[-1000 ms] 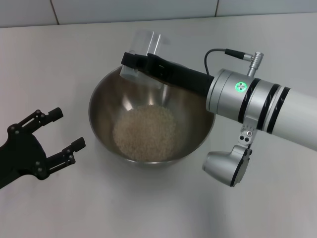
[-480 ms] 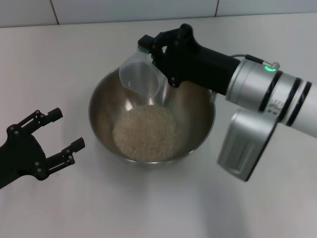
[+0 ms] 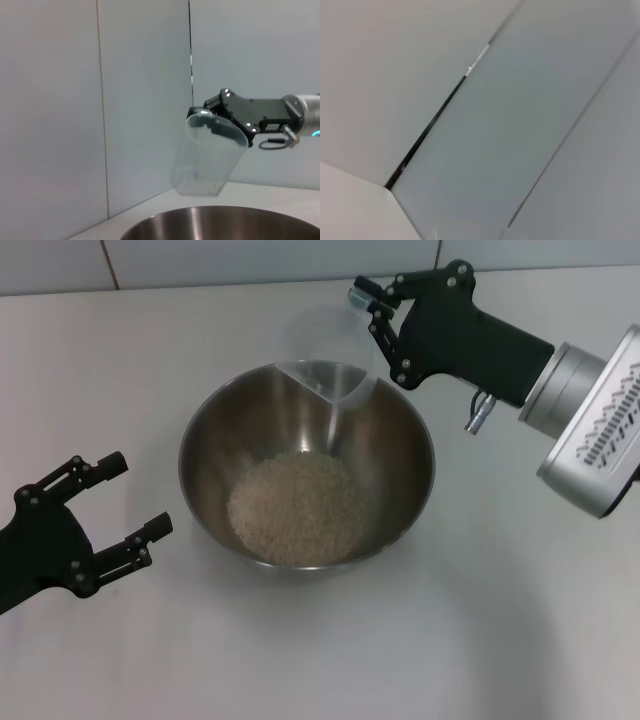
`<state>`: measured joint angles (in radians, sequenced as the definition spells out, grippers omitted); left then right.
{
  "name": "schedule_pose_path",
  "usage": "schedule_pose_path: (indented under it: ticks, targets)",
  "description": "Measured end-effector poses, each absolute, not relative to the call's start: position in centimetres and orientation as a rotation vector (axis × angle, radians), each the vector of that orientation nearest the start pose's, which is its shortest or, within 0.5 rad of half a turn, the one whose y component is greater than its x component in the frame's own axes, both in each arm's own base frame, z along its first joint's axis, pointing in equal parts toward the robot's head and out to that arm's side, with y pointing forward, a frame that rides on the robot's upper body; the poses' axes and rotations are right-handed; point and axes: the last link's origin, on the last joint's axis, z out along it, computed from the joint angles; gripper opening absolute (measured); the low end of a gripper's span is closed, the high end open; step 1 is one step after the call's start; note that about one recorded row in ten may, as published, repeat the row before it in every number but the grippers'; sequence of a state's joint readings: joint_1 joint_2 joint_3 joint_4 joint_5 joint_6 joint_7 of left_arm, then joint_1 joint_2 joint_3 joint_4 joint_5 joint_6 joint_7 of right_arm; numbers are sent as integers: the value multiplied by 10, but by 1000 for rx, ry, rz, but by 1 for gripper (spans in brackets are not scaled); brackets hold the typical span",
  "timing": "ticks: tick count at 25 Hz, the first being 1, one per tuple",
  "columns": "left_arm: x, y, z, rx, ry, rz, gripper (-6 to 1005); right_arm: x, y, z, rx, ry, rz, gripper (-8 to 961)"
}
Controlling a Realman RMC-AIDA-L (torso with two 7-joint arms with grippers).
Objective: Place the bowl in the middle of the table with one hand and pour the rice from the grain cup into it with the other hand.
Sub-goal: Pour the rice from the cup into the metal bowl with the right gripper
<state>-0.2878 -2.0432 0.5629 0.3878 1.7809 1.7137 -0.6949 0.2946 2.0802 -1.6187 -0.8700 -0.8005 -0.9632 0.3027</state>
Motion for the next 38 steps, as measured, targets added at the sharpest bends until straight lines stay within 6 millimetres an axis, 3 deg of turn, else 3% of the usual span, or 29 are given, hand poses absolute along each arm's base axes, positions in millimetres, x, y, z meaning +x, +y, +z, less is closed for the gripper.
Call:
schedule_pose_path:
  ticks: [7, 14, 19, 27, 34, 38]
  targets:
    - [-321, 243, 6, -2408, -238, -910, 810, 203, 346, -42, -2246, -38, 838, 49]
    - [-321, 243, 6, -2408, -238, -911, 810, 208, 339, -40, -2240, 51, 911, 50]
    - [-321, 242, 7, -2410, -234, -916, 810, 226, 336, -20, -2099, 171, 965, 51]
    - [-321, 242, 7, -2413, -236, -924, 810, 277, 315, 24, -1817, 331, 1004, 52]
    - [-320, 241, 7, -2416, -238, -930, 810, 311, 300, 35, -1709, 404, 931, 54]
    - [-319, 240, 6, -2418, -238, -936, 810, 318, 298, 35, -1682, 416, 923, 54]
